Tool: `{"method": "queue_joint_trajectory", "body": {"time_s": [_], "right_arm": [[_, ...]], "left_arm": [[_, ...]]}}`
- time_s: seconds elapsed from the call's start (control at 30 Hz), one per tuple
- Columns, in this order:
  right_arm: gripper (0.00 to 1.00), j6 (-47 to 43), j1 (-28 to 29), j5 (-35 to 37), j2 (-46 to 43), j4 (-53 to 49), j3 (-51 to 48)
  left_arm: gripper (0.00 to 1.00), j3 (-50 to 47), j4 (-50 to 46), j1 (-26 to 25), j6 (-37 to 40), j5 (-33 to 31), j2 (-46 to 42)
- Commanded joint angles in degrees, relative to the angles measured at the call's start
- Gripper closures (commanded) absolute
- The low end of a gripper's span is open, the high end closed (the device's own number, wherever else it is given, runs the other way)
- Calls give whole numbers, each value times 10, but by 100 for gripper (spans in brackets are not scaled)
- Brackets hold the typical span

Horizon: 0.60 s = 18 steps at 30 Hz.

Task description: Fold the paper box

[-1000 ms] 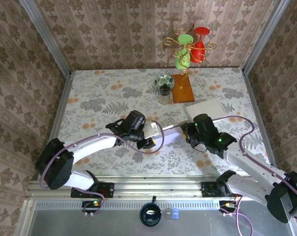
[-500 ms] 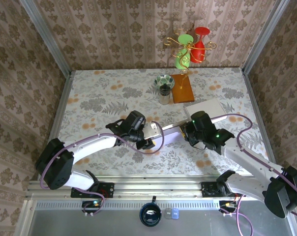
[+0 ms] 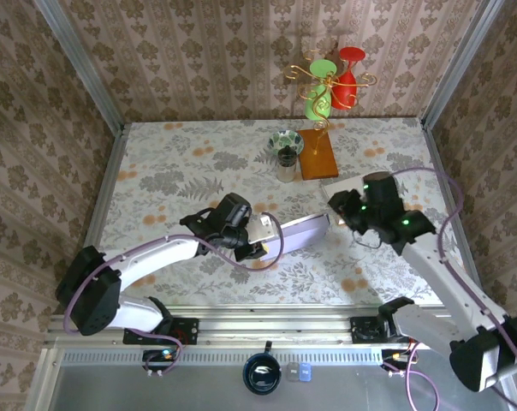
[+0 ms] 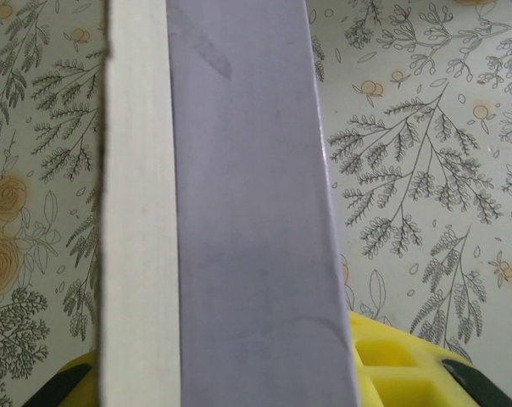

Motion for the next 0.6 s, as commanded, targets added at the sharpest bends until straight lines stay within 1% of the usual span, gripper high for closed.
{"method": "queue_joint_trajectory", "body": {"time_s": [0.0, 0.07, 0.2, 0.3, 0.5, 0.57], "right_arm": [[62, -254, -47, -78, -25, -54, 30], [63, -344, -51, -109, -20, -66, 41], [65, -439, -50, -158, 17, -92, 50], [64, -493, -28, -142, 37, -99, 54], [59, -598, 24, -84, 98, -137, 89], [58, -620, 33, -70, 115, -143, 98]], "left_arm": [[75, 4, -28, 7, 23, 2, -25], [75, -1, -34, 12, 31, 3, -34], [73, -6, -50, 23, 47, 9, -45], [73, -9, -61, 33, 54, 17, -49], [73, -17, -65, 47, 60, 34, -52], [73, -17, -67, 49, 63, 38, -52]]}}
